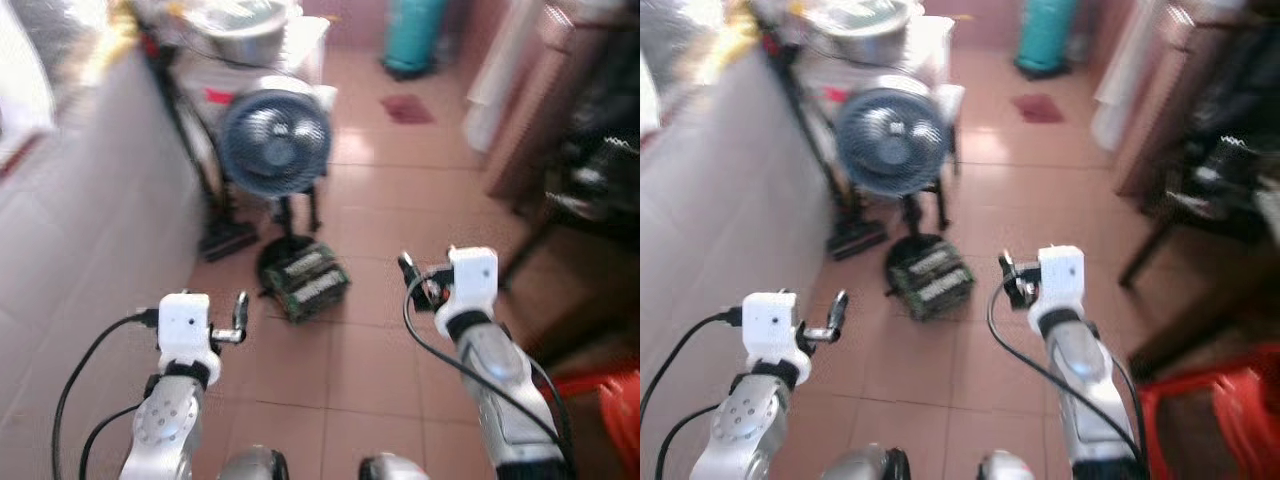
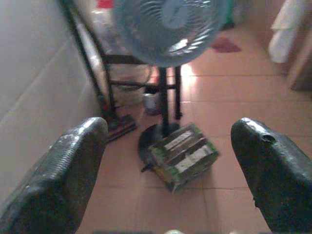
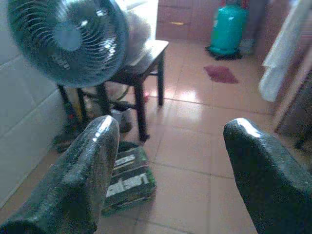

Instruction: Setting the table

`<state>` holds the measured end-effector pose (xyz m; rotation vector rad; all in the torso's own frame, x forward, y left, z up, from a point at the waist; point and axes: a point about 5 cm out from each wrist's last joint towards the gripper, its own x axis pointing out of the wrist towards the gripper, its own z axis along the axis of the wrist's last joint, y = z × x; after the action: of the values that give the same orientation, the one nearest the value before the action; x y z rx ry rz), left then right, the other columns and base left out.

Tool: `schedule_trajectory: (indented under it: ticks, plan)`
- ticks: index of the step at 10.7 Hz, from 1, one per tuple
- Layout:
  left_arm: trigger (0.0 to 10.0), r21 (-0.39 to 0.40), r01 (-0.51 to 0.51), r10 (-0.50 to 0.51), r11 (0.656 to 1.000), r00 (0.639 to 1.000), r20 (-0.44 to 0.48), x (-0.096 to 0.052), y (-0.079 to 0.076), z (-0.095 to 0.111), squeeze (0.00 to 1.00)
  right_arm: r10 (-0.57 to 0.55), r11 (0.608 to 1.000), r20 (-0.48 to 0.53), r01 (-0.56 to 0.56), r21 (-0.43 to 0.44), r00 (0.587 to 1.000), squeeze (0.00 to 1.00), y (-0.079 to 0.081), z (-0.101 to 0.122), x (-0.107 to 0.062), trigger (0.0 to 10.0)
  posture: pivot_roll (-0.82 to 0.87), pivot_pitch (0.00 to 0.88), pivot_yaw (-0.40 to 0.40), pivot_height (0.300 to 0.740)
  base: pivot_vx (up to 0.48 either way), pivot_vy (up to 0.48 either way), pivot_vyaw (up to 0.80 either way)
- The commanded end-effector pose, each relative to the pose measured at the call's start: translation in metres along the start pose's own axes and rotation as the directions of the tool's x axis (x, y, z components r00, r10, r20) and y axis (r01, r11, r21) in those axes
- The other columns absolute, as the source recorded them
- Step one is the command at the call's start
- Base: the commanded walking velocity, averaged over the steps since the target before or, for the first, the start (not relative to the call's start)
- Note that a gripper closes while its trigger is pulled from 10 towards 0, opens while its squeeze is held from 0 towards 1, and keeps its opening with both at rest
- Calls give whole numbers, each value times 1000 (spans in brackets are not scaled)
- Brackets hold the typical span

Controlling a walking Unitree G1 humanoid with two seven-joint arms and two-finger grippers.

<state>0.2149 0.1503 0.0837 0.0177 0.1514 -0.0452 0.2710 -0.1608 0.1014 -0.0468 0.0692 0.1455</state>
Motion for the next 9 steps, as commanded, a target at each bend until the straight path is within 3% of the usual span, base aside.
schedule_trajectory:
  ticks: [1,5,9]
  plan:
    - [10000,9,-13,13,1000,1000,6,0,3,3,0,4,1000,-22,-4,1,1000,0,0,-4,-1,10000,36,90,30,740,0,0,-788]
    - [10000,13,-18,18,1000,1000,6,2,4,4,0,-1,1000,-38,2,12,999,0,0,-7,-6,10000,27,99,37,740,0,0,-788]
    - [10000,11,-28,28,1000,1000,-12,-3,3,1,0,-5,1000,-54,6,17,999,0,1,-11,-11,10000,32,99,34,740,-192,142,-788]
